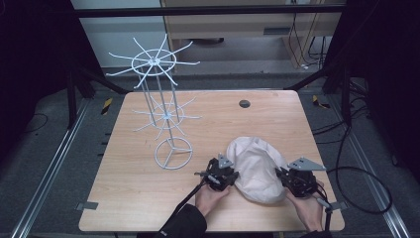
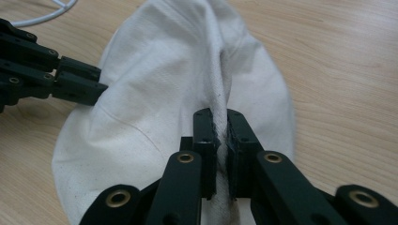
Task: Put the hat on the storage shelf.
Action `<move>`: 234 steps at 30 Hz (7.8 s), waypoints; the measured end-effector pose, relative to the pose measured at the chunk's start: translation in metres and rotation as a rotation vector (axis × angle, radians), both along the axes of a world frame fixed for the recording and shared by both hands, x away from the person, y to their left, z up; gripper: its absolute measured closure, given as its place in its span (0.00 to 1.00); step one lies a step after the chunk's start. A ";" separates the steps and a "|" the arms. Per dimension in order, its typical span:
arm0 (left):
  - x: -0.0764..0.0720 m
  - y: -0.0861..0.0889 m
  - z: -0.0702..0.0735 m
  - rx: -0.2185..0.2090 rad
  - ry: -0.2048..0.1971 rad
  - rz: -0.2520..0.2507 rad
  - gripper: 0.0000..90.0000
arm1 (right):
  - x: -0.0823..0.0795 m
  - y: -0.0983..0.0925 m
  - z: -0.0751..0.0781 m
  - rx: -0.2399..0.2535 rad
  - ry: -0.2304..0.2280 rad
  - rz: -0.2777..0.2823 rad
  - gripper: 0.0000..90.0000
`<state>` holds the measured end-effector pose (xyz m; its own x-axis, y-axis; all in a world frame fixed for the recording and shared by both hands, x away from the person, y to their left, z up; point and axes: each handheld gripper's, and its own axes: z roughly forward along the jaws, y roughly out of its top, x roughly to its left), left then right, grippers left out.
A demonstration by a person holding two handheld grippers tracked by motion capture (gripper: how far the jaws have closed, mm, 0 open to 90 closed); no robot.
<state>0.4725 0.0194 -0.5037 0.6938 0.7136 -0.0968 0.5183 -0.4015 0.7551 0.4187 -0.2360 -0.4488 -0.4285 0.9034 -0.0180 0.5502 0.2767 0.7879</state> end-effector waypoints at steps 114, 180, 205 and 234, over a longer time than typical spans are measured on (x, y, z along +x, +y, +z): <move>0.037 0.039 0.068 -0.087 -0.172 -0.021 0.93 | 0.024 -0.029 -0.007 0.084 -0.050 -0.088 1.00; -0.040 0.060 0.067 -0.053 -0.162 -0.156 0.82 | 0.072 -0.037 -0.008 0.034 -0.060 -0.177 0.80; -0.053 0.244 0.064 -0.017 -0.217 0.257 0.43 | 0.022 0.000 0.055 0.037 -0.018 -0.106 0.44; -0.033 0.302 0.043 0.008 -0.152 0.478 0.40 | 0.052 0.079 0.031 -0.073 0.141 -0.101 0.52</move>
